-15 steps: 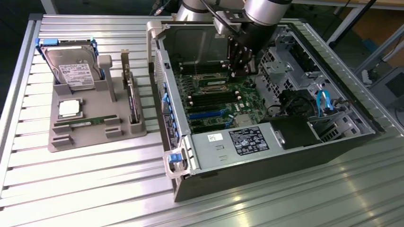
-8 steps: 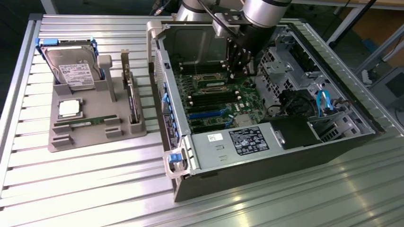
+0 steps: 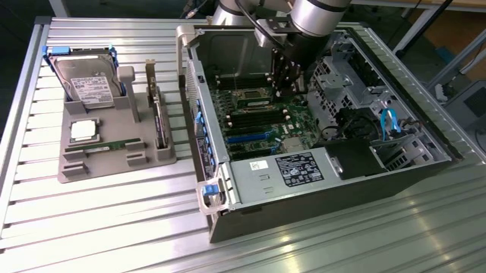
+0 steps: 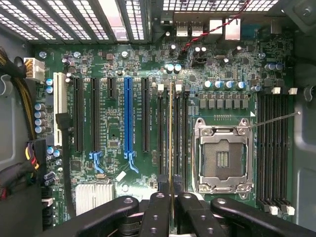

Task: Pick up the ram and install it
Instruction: 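Insert the ram into the slot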

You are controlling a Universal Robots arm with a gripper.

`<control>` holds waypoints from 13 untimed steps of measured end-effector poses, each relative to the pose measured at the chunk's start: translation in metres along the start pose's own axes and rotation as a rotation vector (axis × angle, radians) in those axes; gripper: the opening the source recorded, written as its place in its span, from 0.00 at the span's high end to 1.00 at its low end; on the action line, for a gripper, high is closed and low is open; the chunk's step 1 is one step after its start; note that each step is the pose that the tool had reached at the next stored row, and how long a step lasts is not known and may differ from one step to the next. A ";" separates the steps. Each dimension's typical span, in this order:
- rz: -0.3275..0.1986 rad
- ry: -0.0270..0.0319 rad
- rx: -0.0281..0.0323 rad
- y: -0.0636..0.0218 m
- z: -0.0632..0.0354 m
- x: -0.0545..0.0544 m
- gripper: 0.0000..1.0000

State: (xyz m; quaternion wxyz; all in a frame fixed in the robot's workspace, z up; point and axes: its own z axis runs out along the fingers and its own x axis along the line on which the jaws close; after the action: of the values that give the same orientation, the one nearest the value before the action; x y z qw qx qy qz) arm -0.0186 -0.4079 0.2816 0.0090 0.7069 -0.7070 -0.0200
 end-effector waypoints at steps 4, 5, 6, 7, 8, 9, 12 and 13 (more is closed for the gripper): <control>0.000 -0.0001 0.0016 -0.0002 0.0059 0.000 0.87; 0.000 -0.0002 0.0019 -0.0003 0.0074 0.000 0.87; 0.000 -0.0001 0.0023 -0.0004 0.0096 0.000 0.87; 0.000 -0.0001 0.0025 -0.0005 0.0113 0.000 0.87; 0.000 -0.0001 0.0028 -0.0006 0.0133 0.000 0.87; 0.000 -0.0002 0.0032 -0.0006 0.0149 0.000 0.87; 0.000 -0.0001 0.0046 -0.0009 0.0220 0.000 0.87; 0.000 -0.0001 0.0051 -0.0010 0.0245 0.000 0.87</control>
State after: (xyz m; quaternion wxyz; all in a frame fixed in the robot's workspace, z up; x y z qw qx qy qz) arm -0.0186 -0.4079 0.2571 0.0072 0.7069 -0.7070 -0.0182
